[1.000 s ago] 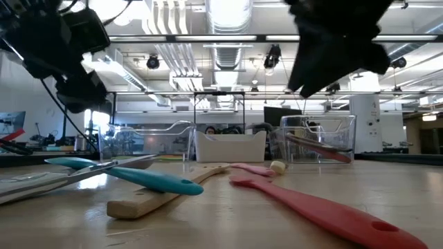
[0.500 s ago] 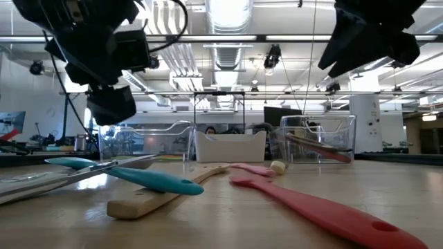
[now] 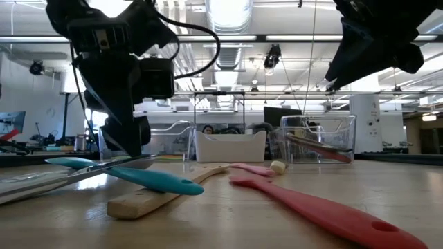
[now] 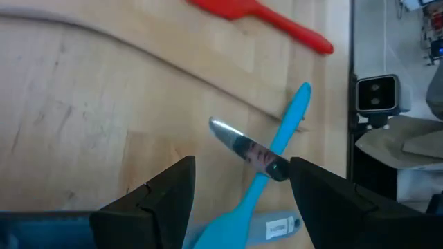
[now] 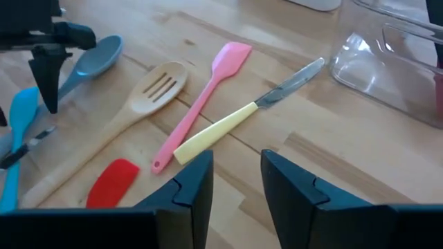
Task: Pick & Place Kitchen Items
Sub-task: Put the blue knife into the white bin
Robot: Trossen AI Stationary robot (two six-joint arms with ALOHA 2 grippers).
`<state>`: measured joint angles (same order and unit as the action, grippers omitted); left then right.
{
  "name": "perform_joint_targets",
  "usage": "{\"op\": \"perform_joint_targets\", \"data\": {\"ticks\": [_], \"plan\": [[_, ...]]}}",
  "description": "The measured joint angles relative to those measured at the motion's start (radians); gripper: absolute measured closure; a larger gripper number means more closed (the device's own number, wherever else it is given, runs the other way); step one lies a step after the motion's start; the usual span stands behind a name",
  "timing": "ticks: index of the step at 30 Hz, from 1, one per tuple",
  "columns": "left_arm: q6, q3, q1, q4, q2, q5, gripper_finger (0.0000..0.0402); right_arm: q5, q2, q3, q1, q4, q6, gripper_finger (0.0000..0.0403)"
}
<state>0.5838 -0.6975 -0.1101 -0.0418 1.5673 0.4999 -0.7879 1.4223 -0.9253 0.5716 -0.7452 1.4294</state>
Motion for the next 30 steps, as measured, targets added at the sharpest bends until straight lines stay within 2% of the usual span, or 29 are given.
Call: {"op": "perform_joint_targets", "data": {"ticks": [16,30], "plan": [[-0.005,-0.019,-0.004,-0.038,0.083,0.029,0.0165,0.0,0.0,0.0,0.0,0.006,-0.007,0.028],[-0.002,-0.023,-0.011,-0.103,0.112,0.068,0.0165,0.0,0.0,0.0,0.0,0.026,-0.037,0.0302]]}}
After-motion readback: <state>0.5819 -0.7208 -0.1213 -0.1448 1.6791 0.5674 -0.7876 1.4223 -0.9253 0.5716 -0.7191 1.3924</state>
